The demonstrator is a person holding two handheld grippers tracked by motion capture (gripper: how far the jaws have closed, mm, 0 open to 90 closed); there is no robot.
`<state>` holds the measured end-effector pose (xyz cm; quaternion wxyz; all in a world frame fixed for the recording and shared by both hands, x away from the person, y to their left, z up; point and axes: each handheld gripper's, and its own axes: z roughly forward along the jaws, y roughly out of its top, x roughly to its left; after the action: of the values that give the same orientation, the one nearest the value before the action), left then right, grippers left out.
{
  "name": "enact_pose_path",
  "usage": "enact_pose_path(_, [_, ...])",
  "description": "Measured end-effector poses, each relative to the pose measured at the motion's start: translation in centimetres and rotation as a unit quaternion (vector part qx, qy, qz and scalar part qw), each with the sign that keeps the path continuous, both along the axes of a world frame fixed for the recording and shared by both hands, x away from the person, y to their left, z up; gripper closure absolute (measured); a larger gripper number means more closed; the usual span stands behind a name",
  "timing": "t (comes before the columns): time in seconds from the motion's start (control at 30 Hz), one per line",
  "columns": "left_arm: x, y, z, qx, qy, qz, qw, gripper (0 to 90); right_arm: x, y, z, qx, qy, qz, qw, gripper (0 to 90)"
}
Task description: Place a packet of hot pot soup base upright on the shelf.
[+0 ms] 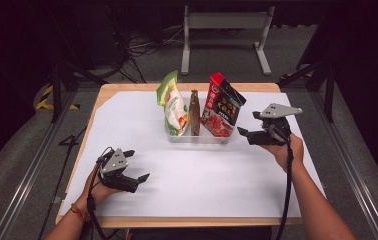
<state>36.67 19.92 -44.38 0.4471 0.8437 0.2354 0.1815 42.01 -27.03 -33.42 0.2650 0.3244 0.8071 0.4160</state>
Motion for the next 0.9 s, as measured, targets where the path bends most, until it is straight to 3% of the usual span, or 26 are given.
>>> enact_pose_path(0.3, [0.0, 0.0, 0.0, 0.001, -0.002, 0.000, 1.0000, 5.5, -0.7, -0.3, -0.6, -0.009, 0.019, 0.018, 0.9996, 16.7])
enact_pose_path(0.43, [0.0, 0.0, 0.0, 0.001, -0.002, -0.002, 1.0000, 5.4, -1.5, -0.5, -1.0, -0.020, 0.012, 0.032, 0.9992, 15.9])
enact_pose_path(0.67, [-0.1, -0.1, -0.1, 0.003, -0.003, -0.003, 1.0000, 5.3, -2.6, -1.1, -2.0, -0.041, 0.007, 0.028, 0.9987, 14.2])
enact_pose_path(0.9, [-0.1, 0.0, -0.1, 0.004, -0.005, -0.003, 1.0000, 5.3, -4.0, -2.0, -2.7, -0.043, -0.001, 0.034, 0.9985, 13.9])
